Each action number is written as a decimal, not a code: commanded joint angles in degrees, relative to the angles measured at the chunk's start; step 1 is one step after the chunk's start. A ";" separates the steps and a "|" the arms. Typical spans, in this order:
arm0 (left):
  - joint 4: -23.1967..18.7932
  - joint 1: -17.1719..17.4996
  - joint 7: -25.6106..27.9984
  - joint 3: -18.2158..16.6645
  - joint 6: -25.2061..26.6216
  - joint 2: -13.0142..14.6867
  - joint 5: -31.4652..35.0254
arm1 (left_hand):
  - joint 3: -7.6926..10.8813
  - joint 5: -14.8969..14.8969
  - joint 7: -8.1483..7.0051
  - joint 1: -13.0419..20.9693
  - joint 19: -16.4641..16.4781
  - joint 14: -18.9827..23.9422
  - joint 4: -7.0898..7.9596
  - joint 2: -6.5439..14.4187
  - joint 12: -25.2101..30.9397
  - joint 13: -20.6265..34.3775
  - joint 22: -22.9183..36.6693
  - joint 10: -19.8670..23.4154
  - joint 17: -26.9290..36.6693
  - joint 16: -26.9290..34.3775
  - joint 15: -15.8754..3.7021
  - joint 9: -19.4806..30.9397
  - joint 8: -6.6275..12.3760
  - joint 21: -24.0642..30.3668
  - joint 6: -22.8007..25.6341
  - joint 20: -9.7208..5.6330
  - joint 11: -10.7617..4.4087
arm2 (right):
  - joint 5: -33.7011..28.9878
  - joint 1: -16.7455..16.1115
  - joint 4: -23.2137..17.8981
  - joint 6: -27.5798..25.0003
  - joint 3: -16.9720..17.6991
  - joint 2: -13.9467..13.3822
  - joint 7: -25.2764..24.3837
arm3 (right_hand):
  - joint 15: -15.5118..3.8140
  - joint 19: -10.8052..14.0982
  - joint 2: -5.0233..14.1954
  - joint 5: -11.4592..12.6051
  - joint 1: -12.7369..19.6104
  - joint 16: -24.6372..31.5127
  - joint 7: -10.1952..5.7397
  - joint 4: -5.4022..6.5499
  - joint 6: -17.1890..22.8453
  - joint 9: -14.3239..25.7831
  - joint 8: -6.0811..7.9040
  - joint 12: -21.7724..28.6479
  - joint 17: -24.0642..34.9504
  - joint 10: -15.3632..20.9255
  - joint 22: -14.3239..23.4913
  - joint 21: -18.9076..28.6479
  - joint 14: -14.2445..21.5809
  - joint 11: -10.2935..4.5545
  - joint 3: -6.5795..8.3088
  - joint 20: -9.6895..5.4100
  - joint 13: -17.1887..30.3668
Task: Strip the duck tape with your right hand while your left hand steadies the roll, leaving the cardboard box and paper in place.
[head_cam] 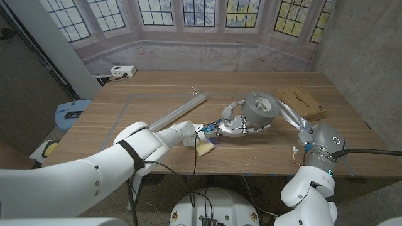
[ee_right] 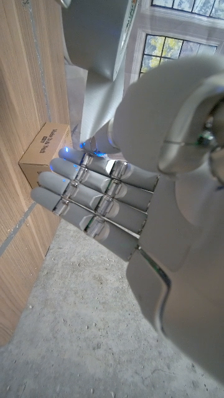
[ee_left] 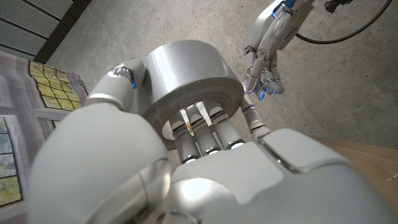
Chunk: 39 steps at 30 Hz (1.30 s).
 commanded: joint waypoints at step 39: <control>1.99 3.37 0.78 -31.20 -0.10 -6.19 16.89 | 1.07 -1.89 0.16 8.61 0.28 -8.14 3.53 11.54 -0.30 -3.02 0.35 -6.74 -3.18 -0.26 2.33 0.43 -6.26 -3.60 -2.58 0.94 2.15 | -9.28 1.78 2.30 -0.09 -1.85 2.39 8.27 | -1.13 0.17 0.10 0.04 0.64 -0.66 -0.17 0.50 0.62 0.41 -0.69 -0.36 0.81 -0.09 0.21 0.43 0.61 -0.09 0.19 0.17 0.74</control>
